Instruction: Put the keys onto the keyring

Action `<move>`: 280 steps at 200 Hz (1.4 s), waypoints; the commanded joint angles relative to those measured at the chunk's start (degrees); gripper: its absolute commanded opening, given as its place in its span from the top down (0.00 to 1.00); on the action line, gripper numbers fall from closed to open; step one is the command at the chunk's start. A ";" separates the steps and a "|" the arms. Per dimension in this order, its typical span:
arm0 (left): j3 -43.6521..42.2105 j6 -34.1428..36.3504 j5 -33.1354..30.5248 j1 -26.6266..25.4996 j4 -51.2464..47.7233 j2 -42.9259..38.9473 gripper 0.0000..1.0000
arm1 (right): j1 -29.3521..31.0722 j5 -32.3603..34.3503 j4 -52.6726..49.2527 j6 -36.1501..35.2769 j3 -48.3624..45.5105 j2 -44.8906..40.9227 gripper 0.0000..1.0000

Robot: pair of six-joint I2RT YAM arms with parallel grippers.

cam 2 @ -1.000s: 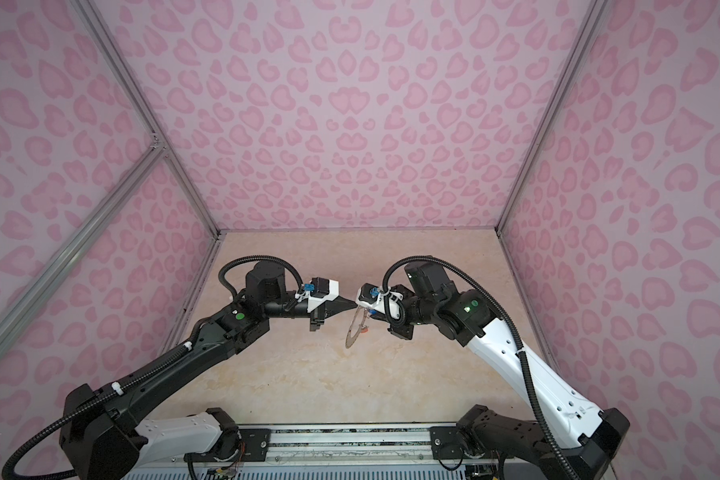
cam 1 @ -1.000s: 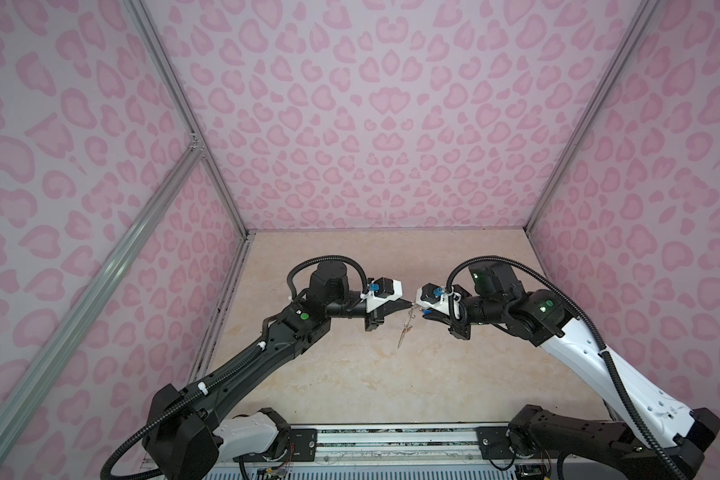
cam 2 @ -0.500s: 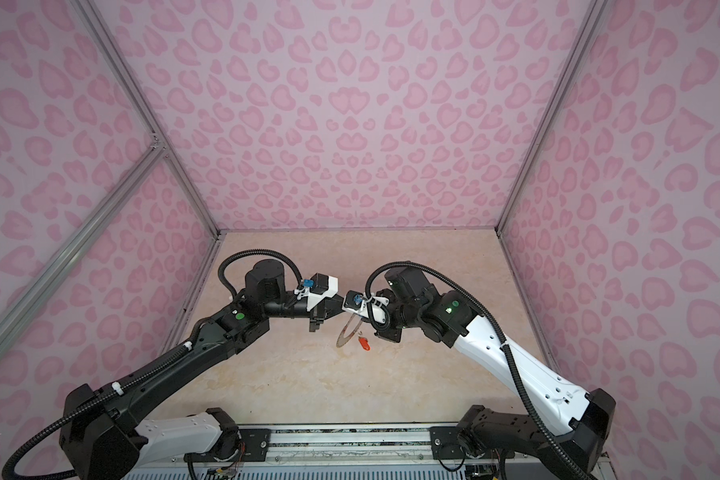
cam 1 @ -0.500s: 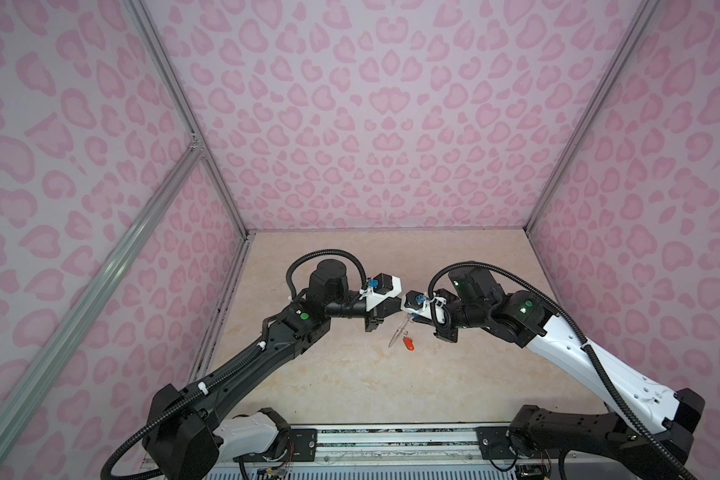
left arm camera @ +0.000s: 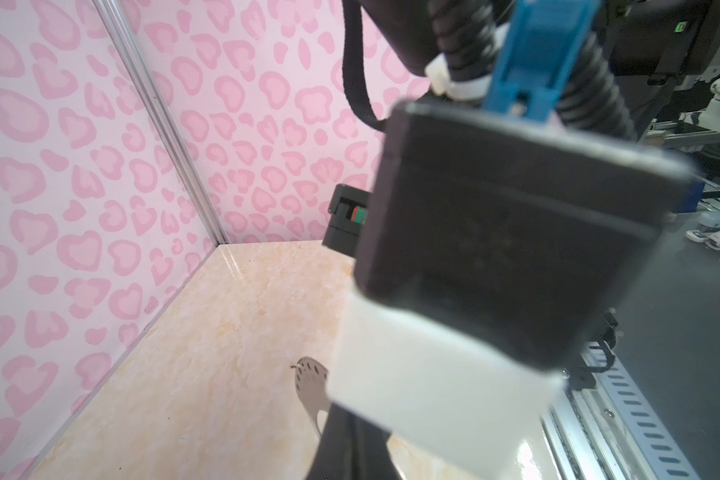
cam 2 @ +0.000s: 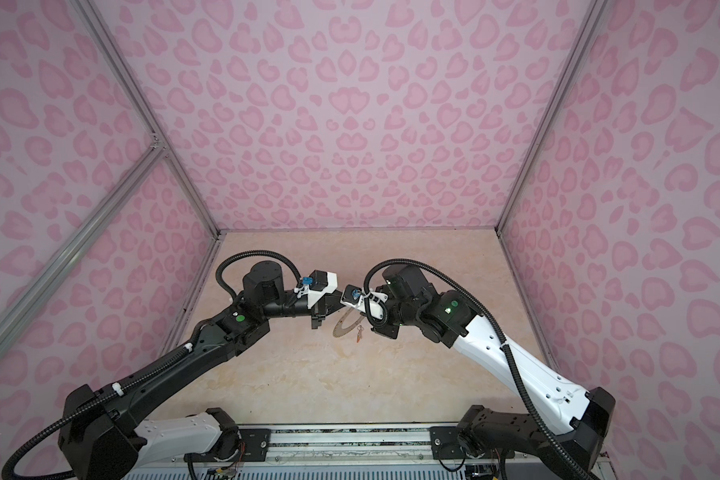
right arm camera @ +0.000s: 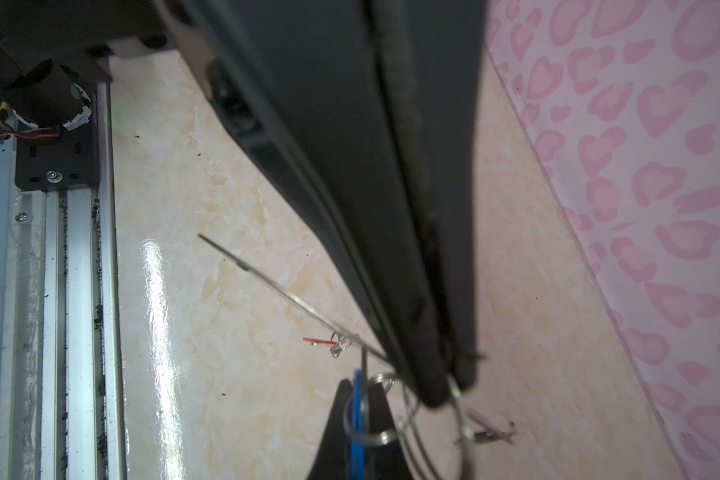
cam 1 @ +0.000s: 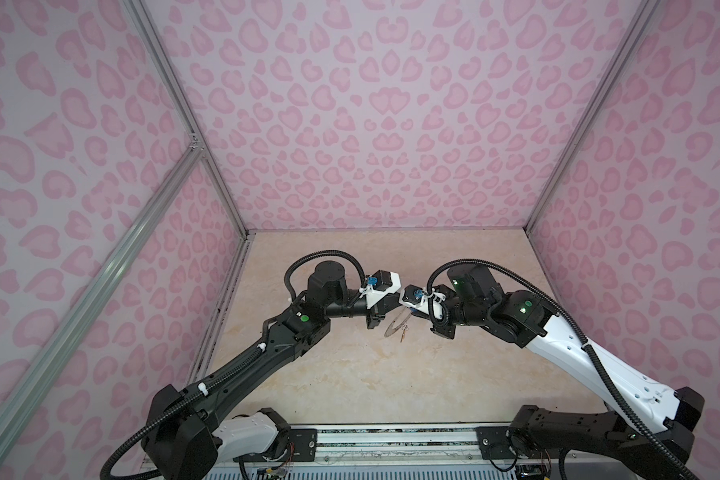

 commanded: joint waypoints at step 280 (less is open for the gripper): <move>-6.78 -16.55 -4.60 -0.89 29.19 0.00 0.97 | -2.03 -0.70 25.85 12.61 -11.95 -5.84 1.00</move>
